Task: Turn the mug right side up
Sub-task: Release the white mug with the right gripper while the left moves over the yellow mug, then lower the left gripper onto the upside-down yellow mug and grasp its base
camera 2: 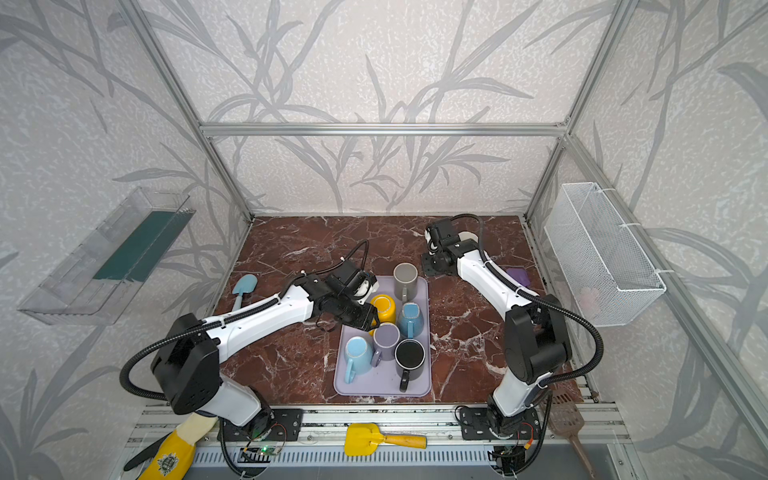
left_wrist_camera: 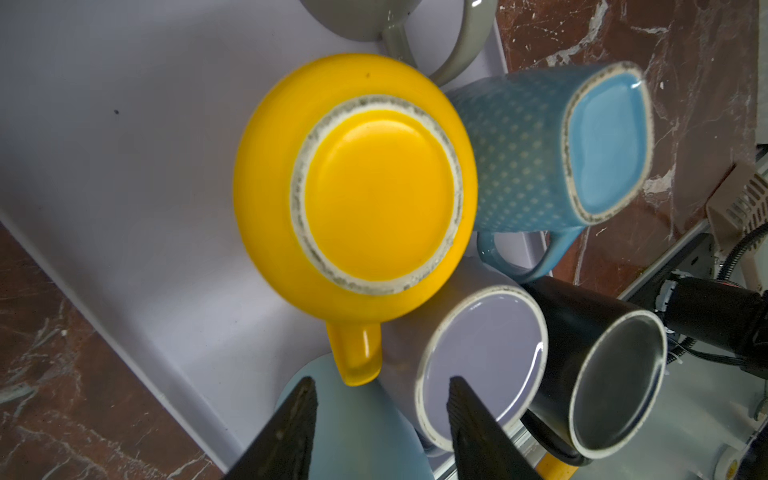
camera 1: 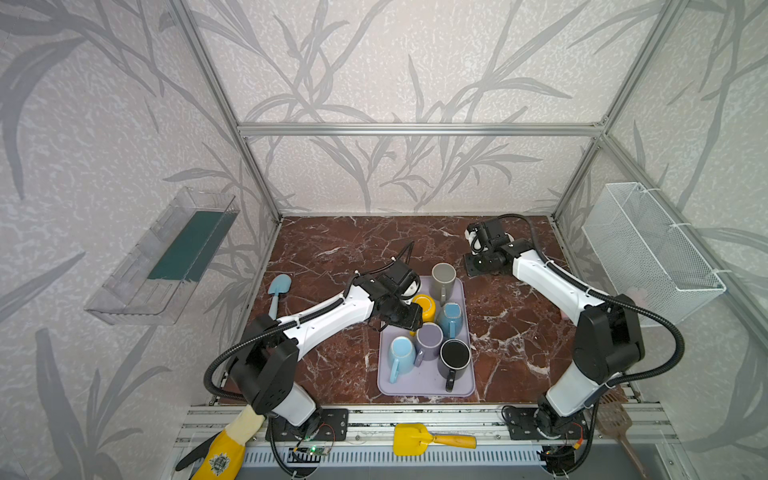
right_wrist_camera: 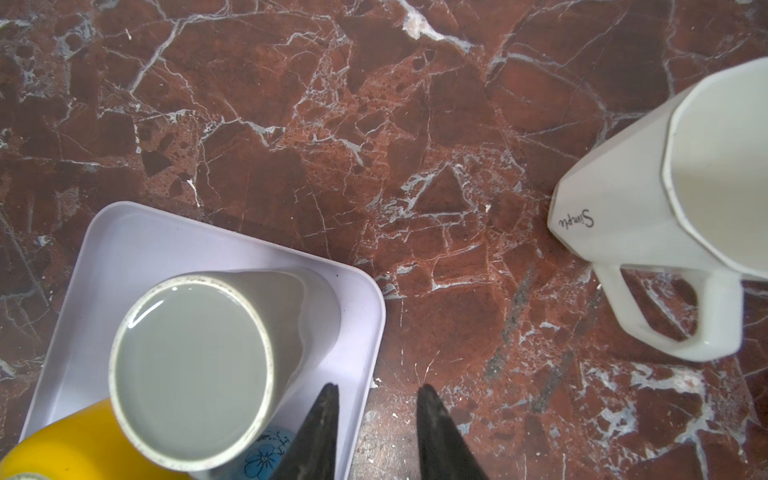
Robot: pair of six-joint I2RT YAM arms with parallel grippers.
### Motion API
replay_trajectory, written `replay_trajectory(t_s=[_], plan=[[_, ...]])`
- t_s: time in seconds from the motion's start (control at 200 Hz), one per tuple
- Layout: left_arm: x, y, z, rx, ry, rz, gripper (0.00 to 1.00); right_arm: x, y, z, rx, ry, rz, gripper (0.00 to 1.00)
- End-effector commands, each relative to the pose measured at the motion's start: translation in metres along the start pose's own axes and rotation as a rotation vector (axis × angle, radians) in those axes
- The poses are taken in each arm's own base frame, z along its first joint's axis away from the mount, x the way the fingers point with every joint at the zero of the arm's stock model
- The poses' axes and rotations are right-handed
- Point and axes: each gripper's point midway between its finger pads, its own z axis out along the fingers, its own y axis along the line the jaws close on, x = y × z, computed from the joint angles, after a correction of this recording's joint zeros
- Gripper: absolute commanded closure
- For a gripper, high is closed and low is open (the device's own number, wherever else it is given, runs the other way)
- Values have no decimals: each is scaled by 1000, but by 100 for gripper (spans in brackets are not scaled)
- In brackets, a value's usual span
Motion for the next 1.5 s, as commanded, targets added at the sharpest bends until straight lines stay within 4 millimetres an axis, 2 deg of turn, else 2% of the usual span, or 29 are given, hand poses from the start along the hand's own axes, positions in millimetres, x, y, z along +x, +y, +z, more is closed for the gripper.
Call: replay_trajectory(t_s=[0.0, 0.32, 0.635, 0.79, 0.945, 1.494], plan=[[-3, 5, -1, -56, 17, 20, 47, 0, 2, -4, -13, -11, 10, 66], [-6, 12, 7, -100, 35, 15, 50, 1, 2, -6, -11, -16, 9, 67], [-9, 28, 9, -200, 55, 31, 52, 2, 1, -7, -11, -17, 9, 66], [-10, 29, 10, -210, 63, 38, 54, 3, 1, -8, -9, -20, 9, 67], [-12, 20, 11, -164, 59, 55, 55, 3, 1, -9, -9, -21, 10, 67], [-17, 33, 16, -243, 97, 119, 64, 5, 0, -10, -5, -20, 12, 66]])
